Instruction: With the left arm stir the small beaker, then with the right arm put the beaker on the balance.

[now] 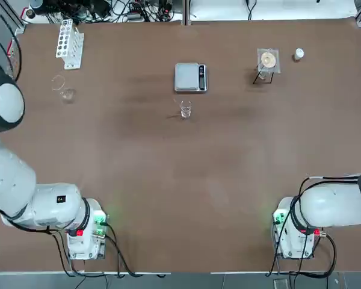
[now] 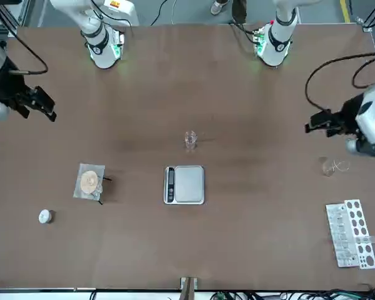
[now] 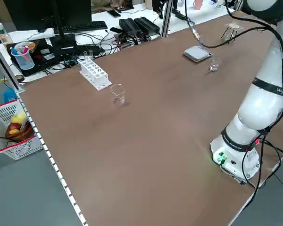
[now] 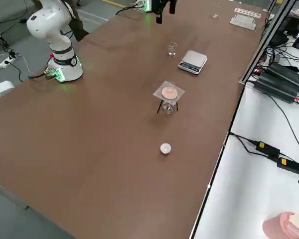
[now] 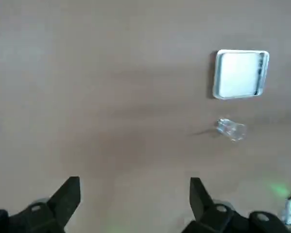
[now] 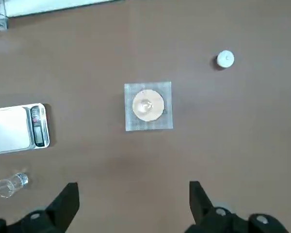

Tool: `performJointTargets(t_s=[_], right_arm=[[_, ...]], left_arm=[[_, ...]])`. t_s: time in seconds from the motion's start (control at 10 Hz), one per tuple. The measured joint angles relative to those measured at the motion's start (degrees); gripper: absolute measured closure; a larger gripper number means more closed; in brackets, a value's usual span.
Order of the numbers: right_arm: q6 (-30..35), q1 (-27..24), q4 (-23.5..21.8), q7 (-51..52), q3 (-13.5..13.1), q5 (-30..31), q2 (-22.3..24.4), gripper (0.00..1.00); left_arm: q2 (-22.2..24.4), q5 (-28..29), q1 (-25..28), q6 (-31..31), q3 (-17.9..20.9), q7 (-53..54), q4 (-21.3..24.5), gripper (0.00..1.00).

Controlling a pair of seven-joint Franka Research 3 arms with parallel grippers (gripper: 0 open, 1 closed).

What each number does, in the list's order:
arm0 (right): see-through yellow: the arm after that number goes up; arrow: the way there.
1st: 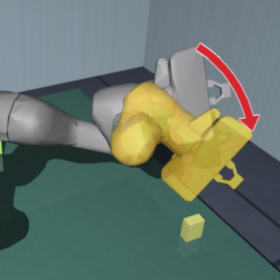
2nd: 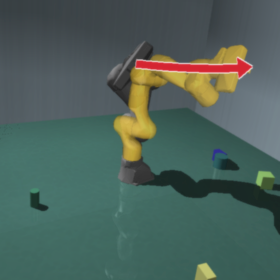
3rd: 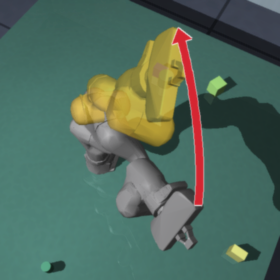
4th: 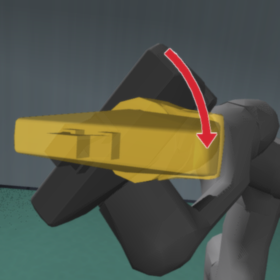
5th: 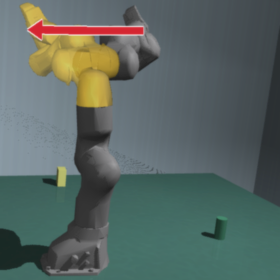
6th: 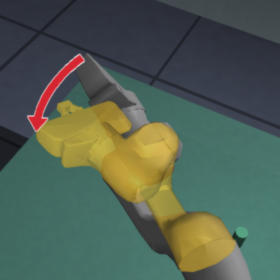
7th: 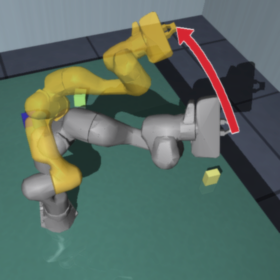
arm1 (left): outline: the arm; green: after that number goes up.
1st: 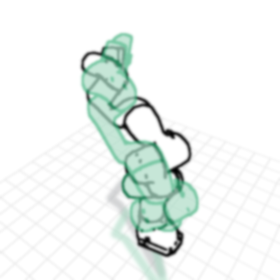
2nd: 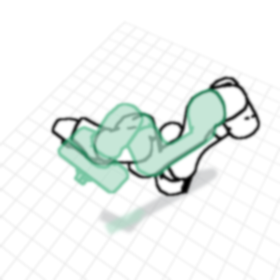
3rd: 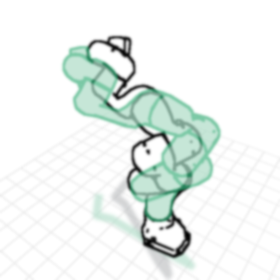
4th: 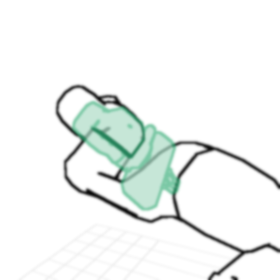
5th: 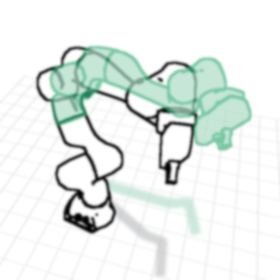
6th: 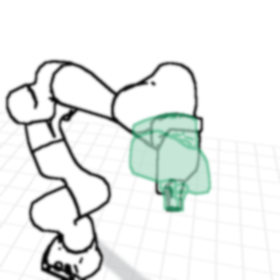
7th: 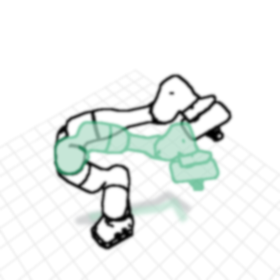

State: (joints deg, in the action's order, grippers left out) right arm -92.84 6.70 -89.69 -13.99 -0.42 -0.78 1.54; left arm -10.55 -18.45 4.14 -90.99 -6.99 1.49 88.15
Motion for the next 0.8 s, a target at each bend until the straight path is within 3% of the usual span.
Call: performJointTargets(t_s=[0.5, 0.8], right_arm=[[4.5, 1.2, 0.0, -0.1, 0.2, 0.0, 0.0, 0.0], [4.6, 1.2, 0.0, -0.2, 0.4, 0.0, 0.0, 0.0]], left_arm=[[1.2, -8.9, -0.1, -9.8, -5.2, 8.0, 16.9, 0.01], [1.1, -14.6, 0.2, -24.2, -9.5, 11.0, 27.8, 0.01]])
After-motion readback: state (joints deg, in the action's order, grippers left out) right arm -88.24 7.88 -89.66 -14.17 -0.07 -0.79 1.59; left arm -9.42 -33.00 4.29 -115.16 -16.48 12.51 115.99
